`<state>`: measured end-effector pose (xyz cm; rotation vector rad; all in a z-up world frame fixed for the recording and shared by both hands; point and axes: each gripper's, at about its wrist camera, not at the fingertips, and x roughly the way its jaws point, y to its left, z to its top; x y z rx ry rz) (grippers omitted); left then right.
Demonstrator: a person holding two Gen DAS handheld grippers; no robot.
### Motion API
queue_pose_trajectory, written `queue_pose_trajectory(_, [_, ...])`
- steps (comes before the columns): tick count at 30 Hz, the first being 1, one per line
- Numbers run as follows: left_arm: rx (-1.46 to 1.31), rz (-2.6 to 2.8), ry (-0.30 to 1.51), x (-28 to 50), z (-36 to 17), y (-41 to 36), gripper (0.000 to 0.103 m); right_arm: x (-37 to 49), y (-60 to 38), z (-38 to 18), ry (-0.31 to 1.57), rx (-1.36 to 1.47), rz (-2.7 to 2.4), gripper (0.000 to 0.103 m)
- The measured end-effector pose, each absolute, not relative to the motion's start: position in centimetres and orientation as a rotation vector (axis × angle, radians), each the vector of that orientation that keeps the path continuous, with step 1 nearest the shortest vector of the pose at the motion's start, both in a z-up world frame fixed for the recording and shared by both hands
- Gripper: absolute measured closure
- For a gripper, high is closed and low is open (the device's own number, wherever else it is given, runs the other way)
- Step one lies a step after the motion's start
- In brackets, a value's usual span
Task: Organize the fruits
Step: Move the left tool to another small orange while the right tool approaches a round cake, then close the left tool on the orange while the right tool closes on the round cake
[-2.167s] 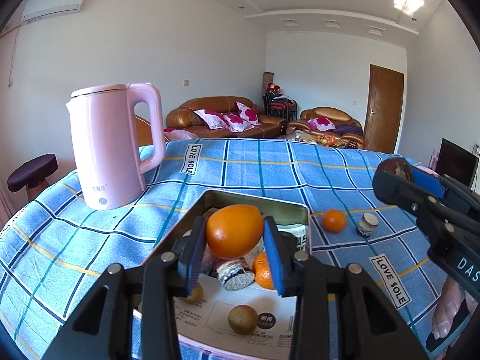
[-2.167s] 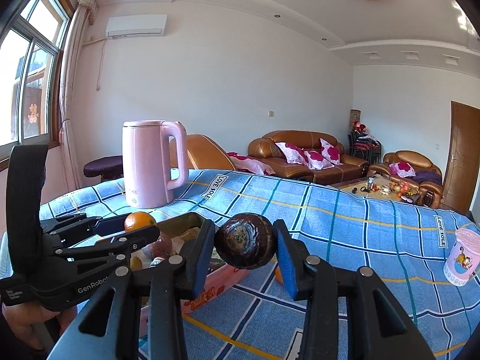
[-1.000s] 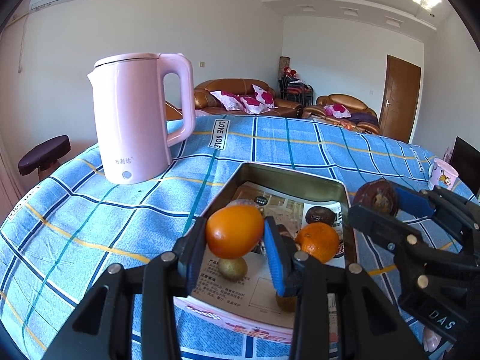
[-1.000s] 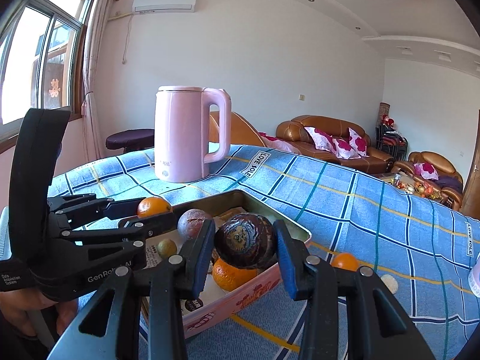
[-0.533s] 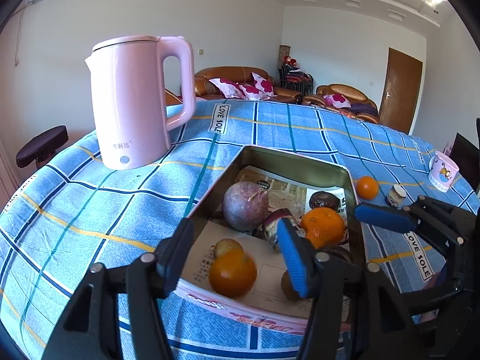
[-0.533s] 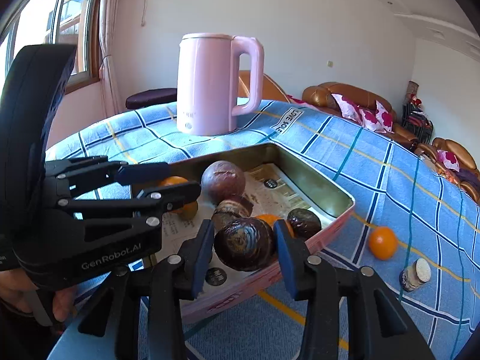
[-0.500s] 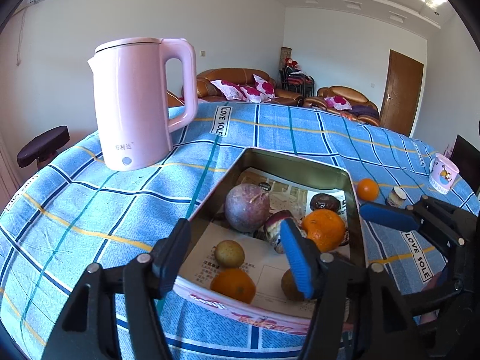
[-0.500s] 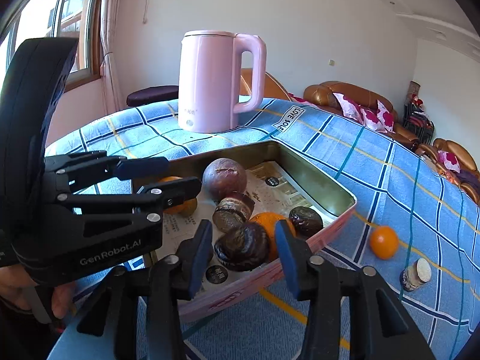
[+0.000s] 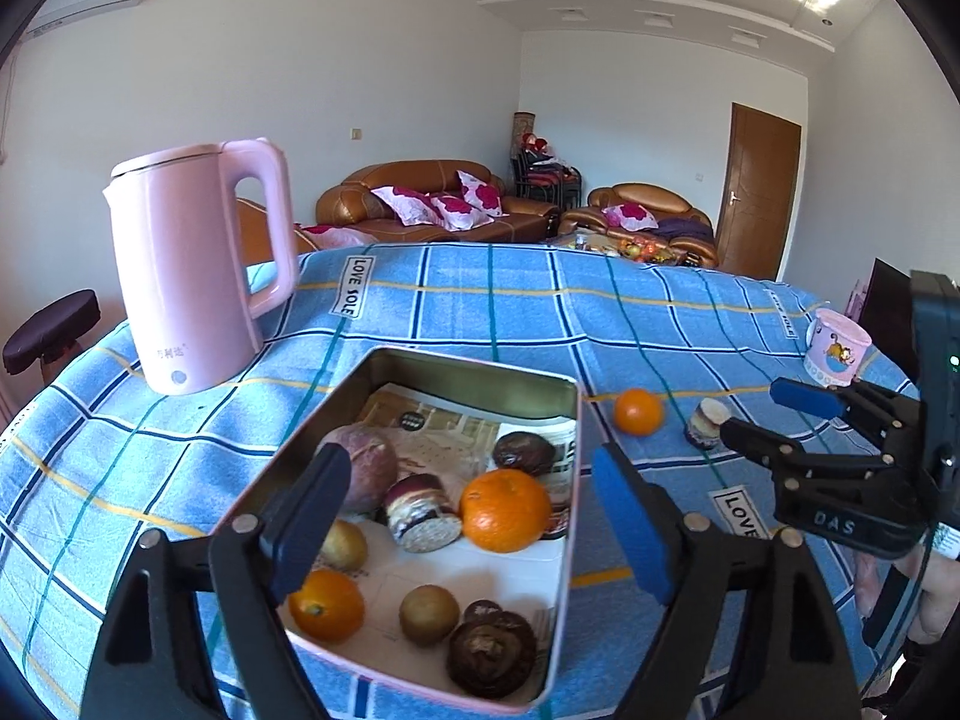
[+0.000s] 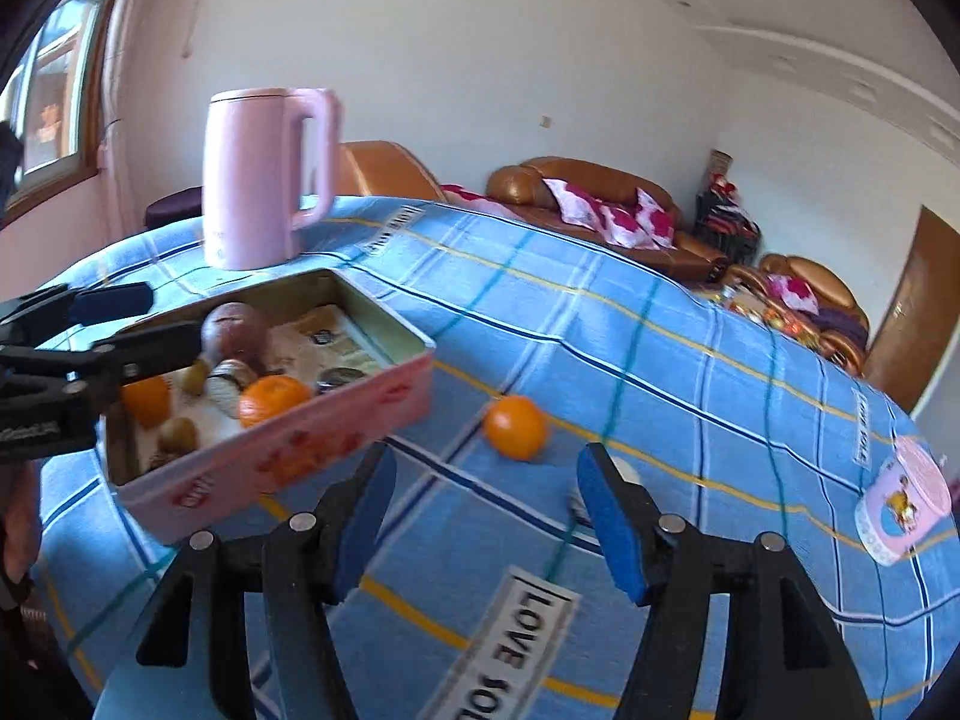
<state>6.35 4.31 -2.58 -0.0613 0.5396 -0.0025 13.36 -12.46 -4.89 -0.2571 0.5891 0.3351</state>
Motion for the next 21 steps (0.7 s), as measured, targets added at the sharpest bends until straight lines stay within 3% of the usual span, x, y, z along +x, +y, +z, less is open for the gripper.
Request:
queue_pose_trajectory(13, [0.014, -0.065, 0.561, 10.5, -2.1, -1.1, 0.017, 19.2, -15.0, -7.0, 0.739, -0.120, 0.285, 0.041])
queue_pose_trajectory(16, [0.022, -0.064, 0.577, 11.3, -2.4, -1.4, 0.018, 20.4, -15.0, -8.1, 0.802, -0.102, 0.288, 0.052])
queue_pose_trajectory(17, [0.019, -0.070, 0.588, 11.7, -2.5, -1.5, 0.019, 20.7, -15.3, -8.3, 0.820, -0.080, 0.294, 0.066])
queue_pose_trajectory(21, [0.005, -0.102, 0.638, 13.2, -3.0, -2.5, 0.028, 20.4, -16.1, -8.2, 0.816, -0.064, 0.299, 0.068])
